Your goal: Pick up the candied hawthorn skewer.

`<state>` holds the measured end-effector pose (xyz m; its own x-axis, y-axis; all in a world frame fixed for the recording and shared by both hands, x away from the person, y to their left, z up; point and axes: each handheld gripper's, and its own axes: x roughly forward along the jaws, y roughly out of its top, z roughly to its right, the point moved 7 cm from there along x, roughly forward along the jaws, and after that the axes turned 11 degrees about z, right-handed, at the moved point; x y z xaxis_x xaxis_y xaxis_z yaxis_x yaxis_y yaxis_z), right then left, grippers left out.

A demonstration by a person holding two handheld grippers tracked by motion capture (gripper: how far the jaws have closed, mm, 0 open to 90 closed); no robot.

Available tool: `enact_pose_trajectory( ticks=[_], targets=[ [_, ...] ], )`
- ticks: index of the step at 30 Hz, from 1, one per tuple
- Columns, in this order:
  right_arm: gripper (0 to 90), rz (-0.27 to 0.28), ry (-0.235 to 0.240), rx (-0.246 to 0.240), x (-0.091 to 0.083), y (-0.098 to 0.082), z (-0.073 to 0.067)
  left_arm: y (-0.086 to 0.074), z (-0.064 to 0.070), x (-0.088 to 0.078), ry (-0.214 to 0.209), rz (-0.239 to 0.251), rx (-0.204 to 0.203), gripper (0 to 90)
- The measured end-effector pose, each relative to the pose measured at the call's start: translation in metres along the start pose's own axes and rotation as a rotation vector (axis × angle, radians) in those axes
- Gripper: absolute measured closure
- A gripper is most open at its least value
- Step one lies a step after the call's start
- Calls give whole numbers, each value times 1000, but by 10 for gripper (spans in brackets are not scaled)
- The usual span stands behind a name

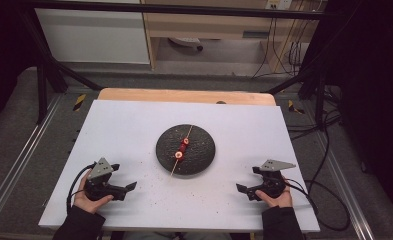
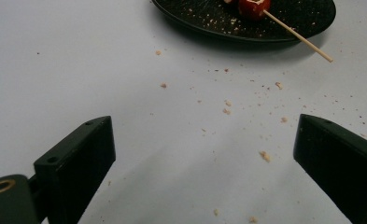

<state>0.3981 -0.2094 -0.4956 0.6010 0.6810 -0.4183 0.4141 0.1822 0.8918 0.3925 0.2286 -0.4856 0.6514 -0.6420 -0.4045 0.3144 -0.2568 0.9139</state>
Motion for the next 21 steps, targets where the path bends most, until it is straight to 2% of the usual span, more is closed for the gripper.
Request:
enact_pose_trajectory(
  ticks=[10, 21],
  targets=[
    [14, 6, 2, 10, 0, 2, 0, 3, 6, 5, -7, -9, 5, 62],
    [12, 9, 0, 10, -2, 3, 0, 17, 14, 14, -7, -15, 4, 65]
  ],
)
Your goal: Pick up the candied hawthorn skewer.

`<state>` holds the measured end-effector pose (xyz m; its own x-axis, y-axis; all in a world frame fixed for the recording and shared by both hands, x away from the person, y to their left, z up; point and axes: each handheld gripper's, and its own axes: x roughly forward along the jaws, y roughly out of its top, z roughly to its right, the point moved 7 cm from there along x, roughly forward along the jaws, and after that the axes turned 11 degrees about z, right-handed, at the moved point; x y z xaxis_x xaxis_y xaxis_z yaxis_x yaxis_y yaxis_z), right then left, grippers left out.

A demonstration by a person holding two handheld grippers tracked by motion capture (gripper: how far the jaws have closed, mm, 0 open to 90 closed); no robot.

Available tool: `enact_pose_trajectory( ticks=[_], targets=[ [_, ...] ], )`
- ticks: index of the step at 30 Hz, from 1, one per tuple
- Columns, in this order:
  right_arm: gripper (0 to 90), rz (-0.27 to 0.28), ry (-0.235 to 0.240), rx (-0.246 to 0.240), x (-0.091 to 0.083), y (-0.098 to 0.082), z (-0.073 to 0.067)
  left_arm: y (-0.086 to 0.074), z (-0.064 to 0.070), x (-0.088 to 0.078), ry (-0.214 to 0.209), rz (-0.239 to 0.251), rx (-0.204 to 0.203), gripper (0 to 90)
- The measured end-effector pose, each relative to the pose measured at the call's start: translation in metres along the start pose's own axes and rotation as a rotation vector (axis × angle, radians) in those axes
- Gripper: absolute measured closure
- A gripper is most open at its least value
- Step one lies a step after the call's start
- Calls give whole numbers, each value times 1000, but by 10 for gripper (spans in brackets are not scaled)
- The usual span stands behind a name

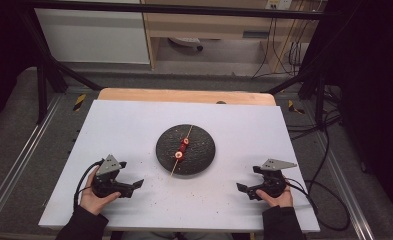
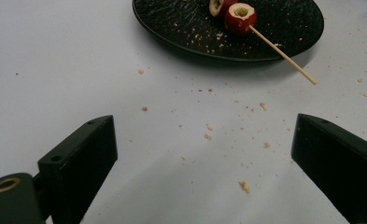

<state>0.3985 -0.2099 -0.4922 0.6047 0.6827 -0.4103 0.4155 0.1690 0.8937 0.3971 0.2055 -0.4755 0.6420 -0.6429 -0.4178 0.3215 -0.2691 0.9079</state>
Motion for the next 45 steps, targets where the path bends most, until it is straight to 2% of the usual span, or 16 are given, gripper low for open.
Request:
enact_pose_trajectory(
  ticks=[12, 21, 25, 33, 37, 45],
  targets=[
    [11, -6, -1, 2, 1, 0, 0, 22, 18, 14, -2, -7, 20, 86],
    [11, -9, -5, -3, 1, -1, 0, 40, 32, 36, 11, -29, 17, 129],
    [11, -9, -5, -3, 1, -1, 0, 43, 35, 48, 20, -55, 27, 156],
    [11, -10, -4, -5, 2, -1, 0, 49, 42, 68, 15, -82, 17, 273],
    [11, -9, -4, -10, 2, -1, 0, 50, 44, 77, 28, -102, 19, 335],
    [12, -12, -5, -4, 2, -1, 0, 52, 51, 95, 46, -119, -19, 479]
  ],
)
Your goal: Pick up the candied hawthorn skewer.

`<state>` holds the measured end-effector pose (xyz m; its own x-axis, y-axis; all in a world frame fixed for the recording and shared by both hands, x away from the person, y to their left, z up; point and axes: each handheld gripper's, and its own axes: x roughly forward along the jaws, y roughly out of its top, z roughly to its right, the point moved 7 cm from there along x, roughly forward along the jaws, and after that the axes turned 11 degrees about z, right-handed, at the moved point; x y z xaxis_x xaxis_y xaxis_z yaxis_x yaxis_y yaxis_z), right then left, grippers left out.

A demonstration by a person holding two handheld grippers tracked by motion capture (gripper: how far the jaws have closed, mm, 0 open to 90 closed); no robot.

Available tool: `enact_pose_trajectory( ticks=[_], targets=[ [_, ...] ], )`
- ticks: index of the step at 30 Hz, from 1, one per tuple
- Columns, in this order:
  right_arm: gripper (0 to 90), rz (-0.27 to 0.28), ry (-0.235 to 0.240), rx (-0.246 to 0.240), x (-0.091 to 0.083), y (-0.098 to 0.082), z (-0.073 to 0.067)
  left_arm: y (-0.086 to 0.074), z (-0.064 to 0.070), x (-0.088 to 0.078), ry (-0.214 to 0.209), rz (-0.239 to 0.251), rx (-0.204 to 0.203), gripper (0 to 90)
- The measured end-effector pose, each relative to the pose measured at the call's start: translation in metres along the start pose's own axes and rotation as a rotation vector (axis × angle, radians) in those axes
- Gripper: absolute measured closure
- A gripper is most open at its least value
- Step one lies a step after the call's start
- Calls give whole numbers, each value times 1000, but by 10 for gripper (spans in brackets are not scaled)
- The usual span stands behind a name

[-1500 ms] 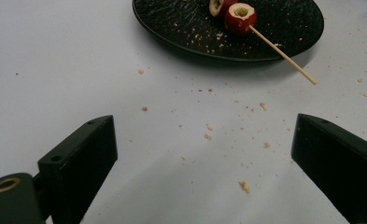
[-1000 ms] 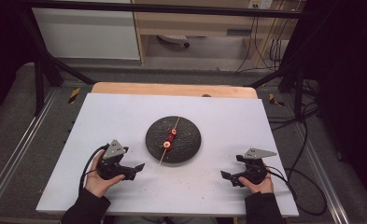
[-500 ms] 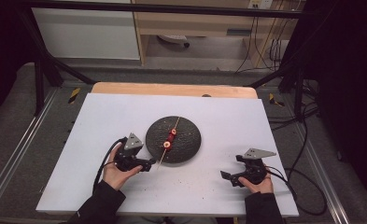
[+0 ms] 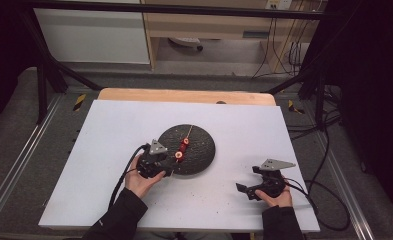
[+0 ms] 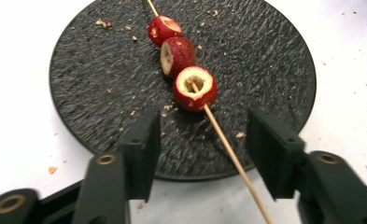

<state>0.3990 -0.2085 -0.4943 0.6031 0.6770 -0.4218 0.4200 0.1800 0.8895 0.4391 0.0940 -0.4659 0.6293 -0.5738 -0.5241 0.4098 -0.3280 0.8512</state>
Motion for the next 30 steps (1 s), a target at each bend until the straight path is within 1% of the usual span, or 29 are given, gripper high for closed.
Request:
enact_pose_trajectory(
  ticks=[1, 5, 11, 14, 18, 19, 22, 25, 27, 30],
  targets=[
    [12, 1, 0, 0, 0, 0, 0, 0, 1, 2, 5, -4, 1, 497],
    [12, 3, 2, 0, 0, 0, 0, 0, 4, 9, 14, -14, -21, 575],
    [12, 5, 2, 3, 0, 1, 0, -3, 9, 17, 26, -42, -20, 666],
    [12, 7, 2, -2, 0, 1, 0, -5, 11, 19, 41, -55, -15, 714],
    [13, 7, 2, 1, 0, 1, 0, -6, 13, 21, 59, -66, -23, 773],
    [13, 8, 2, -1, 0, 1, 0, -6, 13, 21, 61, -70, -23, 783],
    [13, 8, 3, 2, 0, 1, 0, -6, 14, 22, 72, -67, -42, 808],
    [13, 7, 2, 0, 0, 1, 0, -7, 14, 21, 79, -69, -49, 835],
    [13, 7, 3, 2, 0, 1, 0, -7, 14, 21, 93, -67, -51, 857],
    [13, 7, 3, 4, 0, 1, 0, -7, 13, 20, 96, -65, -60, 873]
  ],
)
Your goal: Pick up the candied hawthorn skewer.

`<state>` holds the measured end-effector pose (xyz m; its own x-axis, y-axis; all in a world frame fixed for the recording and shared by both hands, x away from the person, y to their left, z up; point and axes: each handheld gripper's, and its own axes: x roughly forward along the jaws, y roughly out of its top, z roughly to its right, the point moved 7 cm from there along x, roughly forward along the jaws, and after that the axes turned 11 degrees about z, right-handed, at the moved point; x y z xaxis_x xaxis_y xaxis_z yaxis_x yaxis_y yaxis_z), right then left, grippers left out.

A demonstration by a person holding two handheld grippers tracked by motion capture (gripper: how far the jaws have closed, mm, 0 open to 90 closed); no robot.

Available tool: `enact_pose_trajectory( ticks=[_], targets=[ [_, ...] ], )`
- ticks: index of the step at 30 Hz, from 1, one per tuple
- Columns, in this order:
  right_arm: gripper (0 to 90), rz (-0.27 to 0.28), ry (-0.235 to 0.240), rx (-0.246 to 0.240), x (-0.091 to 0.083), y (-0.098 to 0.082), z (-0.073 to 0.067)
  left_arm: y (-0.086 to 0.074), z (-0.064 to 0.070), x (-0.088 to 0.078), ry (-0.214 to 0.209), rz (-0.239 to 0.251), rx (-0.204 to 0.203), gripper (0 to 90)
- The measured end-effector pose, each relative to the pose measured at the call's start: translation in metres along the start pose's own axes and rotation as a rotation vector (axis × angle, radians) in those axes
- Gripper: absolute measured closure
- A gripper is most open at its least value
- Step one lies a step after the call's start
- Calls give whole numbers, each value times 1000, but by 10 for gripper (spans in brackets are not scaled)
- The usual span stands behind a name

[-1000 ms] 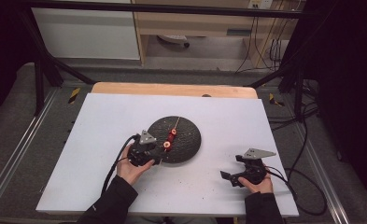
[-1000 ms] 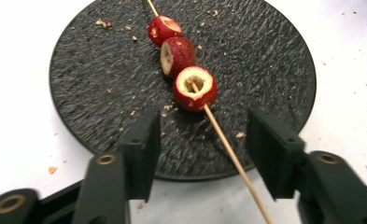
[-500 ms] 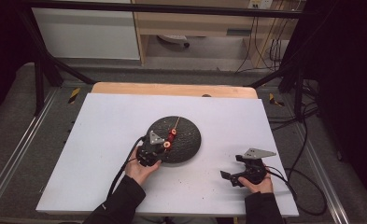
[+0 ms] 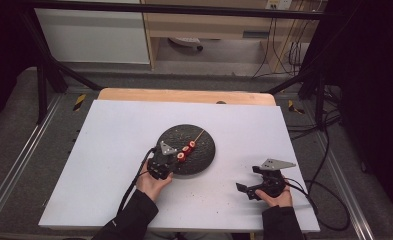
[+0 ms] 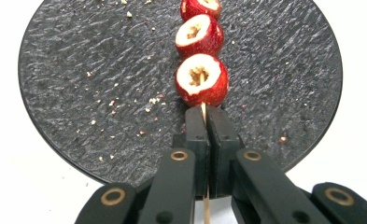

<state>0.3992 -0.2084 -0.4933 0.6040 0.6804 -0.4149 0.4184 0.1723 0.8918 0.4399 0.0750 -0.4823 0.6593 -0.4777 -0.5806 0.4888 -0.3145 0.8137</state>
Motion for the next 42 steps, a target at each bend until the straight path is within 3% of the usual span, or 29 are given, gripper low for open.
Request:
enact_pose_trajectory(
  ticks=[19, 31, 37, 42],
  targets=[
    [13, -7, 2, -1, 0, -1, -1, 5, -7, -17, -49, 106, -29, 882],
    [14, 4, 7, 14, 1, 0, -2, 0, -13, -42, -97, 177, 7, 882],
    [14, 6, 11, 29, 2, 1, -5, -3, -17, -53, -132, 202, -1, 882],
    [13, 5, 17, 24, 6, 2, -9, -7, -19, -62, -152, 212, 20, 882]
  ],
)
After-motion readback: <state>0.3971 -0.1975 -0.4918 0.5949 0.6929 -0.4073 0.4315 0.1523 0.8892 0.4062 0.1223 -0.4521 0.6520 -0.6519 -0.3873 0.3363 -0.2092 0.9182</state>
